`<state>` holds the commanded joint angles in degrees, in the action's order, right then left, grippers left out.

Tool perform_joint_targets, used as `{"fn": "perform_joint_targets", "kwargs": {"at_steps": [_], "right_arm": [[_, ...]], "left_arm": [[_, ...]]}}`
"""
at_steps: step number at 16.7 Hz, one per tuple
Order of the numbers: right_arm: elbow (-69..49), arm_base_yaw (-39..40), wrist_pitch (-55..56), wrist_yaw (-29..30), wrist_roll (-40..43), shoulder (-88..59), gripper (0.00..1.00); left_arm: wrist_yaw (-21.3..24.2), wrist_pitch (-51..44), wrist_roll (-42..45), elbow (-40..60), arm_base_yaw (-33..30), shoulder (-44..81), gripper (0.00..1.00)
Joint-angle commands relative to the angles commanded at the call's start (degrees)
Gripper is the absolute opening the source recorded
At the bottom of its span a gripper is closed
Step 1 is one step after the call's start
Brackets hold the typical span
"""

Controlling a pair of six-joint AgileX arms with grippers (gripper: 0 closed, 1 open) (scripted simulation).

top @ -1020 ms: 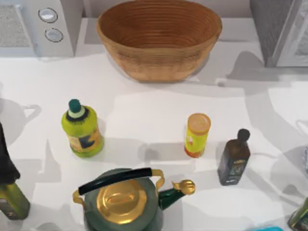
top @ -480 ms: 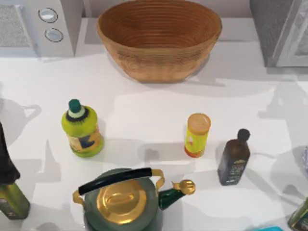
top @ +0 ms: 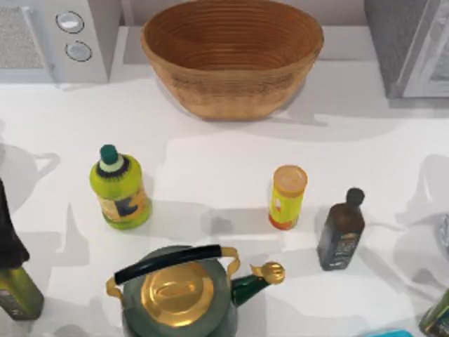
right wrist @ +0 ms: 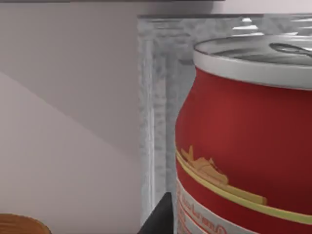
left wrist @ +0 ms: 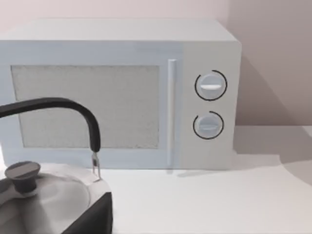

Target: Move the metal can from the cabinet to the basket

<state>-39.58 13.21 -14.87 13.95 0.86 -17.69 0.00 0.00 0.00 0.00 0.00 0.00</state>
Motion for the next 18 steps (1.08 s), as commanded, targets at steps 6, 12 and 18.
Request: {"fn": "perform_joint_targets", "kwargs": {"at_steps": [6,12,18], "right_arm": [[30.20,-7.23,9.57,-9.10,-0.65,11.75,0.00],[39.58,-13.21,14.87,-13.95,-0.86,17.70,0.00],[39.45,-12.49,14.85,-13.63,-0.93,16.82,0.00]], "left_arm": [[0.00,0.00,0.00,0.00,0.00,0.00,1.00],[0.00,0.00,0.00,0.00,0.00,0.00,1.00],[0.00,0.00,0.00,0.00,0.00,0.00,1.00]]}}
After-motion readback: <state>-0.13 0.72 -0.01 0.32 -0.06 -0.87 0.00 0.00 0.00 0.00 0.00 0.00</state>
